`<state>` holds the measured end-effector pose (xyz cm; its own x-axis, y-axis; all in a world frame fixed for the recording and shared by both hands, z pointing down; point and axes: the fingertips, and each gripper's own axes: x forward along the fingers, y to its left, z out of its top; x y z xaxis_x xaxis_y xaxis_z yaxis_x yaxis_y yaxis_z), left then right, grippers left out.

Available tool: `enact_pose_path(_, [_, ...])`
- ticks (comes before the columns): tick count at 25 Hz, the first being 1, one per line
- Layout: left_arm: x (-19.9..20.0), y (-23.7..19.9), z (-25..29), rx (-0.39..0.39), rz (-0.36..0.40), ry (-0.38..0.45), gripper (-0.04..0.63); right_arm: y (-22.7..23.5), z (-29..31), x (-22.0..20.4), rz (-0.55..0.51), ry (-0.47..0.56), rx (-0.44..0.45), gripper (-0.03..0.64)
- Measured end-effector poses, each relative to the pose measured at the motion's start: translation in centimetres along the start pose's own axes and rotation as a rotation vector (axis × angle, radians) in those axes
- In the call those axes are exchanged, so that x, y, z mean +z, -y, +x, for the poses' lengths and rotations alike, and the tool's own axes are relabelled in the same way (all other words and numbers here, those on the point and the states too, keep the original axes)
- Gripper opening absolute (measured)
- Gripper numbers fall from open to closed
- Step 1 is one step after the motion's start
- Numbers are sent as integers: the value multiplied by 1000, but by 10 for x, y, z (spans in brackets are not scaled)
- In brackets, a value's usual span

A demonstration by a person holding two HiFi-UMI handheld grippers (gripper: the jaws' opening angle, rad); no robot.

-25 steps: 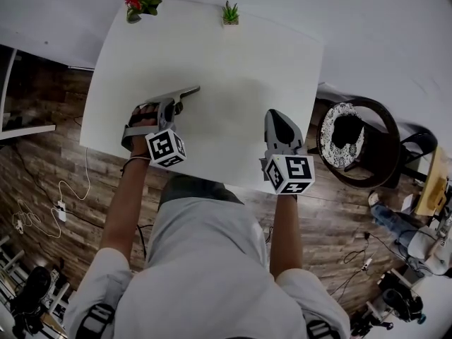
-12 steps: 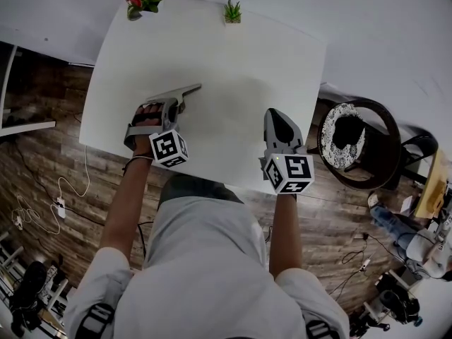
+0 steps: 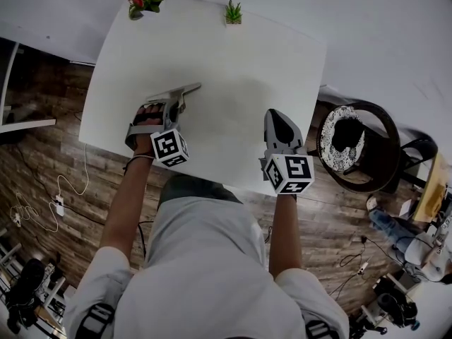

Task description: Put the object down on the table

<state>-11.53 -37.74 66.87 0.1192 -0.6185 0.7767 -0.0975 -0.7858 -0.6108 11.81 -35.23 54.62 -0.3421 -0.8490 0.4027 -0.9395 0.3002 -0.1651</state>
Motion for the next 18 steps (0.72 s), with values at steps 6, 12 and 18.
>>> enact_pose_path(6, [0,4,1,-57,-70,-18,116,0,1,5,-4,11,10,9])
enact_pose_path(12, [4,2,-5,-88,-165,1,142,1,-2,8,-11,17,11,9])
enact_pose_path(18, [11,-4,-16,-133,-322,38,170,-1,-8,16,-19,32,13,9])
